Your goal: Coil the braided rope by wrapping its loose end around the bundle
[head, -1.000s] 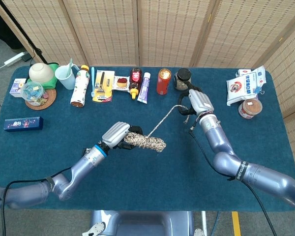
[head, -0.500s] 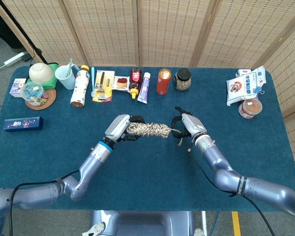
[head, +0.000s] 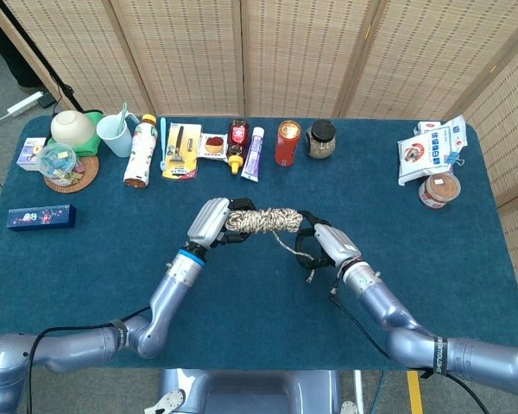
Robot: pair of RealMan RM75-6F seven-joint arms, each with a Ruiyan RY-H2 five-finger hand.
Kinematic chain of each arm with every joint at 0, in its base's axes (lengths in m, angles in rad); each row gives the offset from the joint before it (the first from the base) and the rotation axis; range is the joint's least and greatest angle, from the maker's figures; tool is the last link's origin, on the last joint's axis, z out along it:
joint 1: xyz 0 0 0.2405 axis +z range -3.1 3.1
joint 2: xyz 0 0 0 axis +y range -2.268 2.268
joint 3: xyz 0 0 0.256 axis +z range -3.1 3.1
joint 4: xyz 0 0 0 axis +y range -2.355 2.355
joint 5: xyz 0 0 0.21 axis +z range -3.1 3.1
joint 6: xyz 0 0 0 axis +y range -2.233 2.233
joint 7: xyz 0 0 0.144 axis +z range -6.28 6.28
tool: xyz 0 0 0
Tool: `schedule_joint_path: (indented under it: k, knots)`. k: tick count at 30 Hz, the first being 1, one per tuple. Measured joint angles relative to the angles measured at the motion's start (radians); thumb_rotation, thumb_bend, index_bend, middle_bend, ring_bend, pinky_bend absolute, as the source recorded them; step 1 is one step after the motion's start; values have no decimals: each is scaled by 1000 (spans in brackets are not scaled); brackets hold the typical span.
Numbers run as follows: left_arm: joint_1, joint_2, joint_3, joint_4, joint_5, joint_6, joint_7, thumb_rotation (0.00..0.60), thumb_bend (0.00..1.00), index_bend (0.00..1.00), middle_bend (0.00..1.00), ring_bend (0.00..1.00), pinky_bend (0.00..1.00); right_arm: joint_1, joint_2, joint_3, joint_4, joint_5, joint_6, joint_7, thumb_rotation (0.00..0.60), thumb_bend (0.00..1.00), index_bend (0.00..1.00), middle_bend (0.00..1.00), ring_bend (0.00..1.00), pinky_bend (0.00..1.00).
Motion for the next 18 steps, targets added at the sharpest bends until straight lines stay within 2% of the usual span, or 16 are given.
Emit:
schedule_joint_path:
  k: [9,13,18]
  knots:
    - [6,-24,-5,-1,-7,12,37,600,595,797,635,633,780,-48,73,-35,-132,-82,18,18,600,569,706,0,0,0]
    - [8,-32,-6,9,-5,6,19,600,595,796,635,633,780,-58,70,-57,-142,-121,12,26,600,569,706,0,0,0]
    - [11,-35,-8,27,-1,-6,-4,600,596,796,635,633,780,-54,28,-61,-103,-129,10,37,600,569,706,0,0,0]
